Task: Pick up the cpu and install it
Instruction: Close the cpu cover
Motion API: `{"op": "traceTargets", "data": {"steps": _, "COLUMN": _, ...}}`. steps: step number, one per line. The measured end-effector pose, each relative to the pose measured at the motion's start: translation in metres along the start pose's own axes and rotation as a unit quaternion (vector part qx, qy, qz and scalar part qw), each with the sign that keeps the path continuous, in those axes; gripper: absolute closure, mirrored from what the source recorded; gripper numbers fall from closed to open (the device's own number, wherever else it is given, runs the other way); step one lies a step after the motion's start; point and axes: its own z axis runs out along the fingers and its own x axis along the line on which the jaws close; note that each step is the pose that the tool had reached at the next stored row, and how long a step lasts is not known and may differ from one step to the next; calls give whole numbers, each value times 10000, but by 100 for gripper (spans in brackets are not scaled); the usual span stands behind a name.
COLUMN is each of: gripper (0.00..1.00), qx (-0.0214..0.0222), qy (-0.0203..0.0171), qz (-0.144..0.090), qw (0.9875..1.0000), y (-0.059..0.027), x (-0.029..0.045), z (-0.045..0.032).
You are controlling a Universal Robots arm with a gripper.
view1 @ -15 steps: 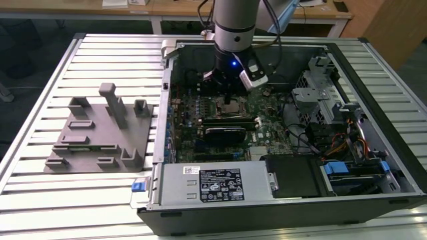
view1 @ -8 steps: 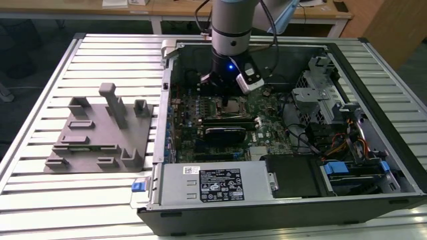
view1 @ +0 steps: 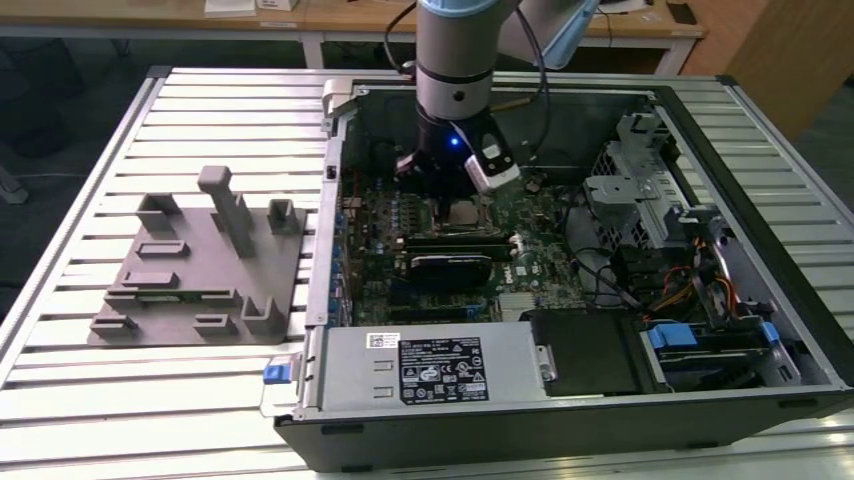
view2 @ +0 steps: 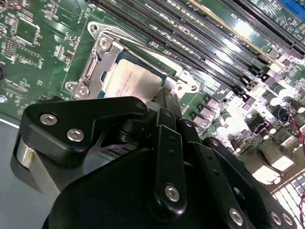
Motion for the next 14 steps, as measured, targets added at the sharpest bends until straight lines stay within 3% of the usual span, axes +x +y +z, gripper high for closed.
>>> {"op": "traceTargets", "data": {"steps": 14, "gripper": 89, "qx": -1, "qy": 1, "qz": -32, "qw": 10000, "y": -1, "x": 6, "z": 61}}
